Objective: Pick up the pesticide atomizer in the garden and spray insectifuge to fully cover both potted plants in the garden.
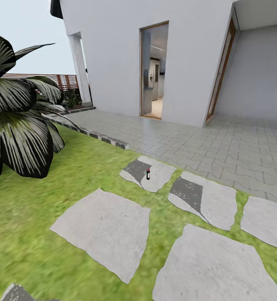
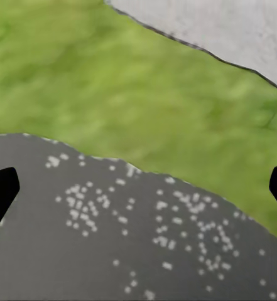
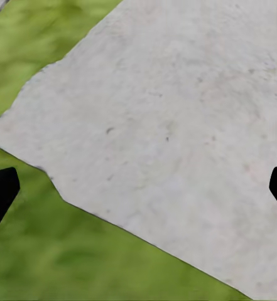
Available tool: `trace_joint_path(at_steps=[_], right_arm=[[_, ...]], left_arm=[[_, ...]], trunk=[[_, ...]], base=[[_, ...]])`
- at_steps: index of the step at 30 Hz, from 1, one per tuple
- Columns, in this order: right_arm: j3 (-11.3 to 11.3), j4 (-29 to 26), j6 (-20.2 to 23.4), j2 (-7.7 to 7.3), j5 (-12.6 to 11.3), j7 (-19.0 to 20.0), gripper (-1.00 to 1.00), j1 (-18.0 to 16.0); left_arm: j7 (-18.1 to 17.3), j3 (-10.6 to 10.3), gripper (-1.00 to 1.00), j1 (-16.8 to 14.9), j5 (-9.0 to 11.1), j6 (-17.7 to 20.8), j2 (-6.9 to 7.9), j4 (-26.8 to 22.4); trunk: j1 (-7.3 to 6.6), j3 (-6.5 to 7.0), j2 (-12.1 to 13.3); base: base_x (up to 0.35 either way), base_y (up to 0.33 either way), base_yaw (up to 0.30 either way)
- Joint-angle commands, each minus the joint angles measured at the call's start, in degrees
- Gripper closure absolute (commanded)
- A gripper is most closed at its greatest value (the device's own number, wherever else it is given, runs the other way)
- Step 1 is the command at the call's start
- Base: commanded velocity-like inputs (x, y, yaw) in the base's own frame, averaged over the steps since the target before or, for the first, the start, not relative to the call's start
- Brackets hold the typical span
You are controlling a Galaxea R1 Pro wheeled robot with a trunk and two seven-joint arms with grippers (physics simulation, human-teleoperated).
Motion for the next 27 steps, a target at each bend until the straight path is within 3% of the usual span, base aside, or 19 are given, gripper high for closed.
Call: trace_joint_path(at_steps=[1, 15, 27], right_arm=[[-0.03, 0.02, -0.18, 0.00, 0.01, -0.03, -1.00, -0.02], [-0.03, -0.01, -0.22, 0.00, -0.01, -0.03, -1.00, -0.02], [-0.10, 0.01, -0.22, 0.00, -0.01, -0.01, -1.00, -0.02]], left_arm=[[-0.03, 0.04, -1.00, -0.03, 0.22, -0.17, -0.01, 0.05], [-0.03, 0.01, -1.00, -0.03, 0.22, -0.17, -0.01, 0.05], [-0.03, 0.03, -1.00, -0.03, 0.22, -0.17, -0.01, 0.05]], trunk=[[0.02, -0.05, -0.02], [0.02, -0.02, -0.02], [0.02, 0.58, -0.02]], base=[[0.268, 0.121, -0.002], [0.268, 0.104, -0.010], [0.268, 0.096, -0.214]])
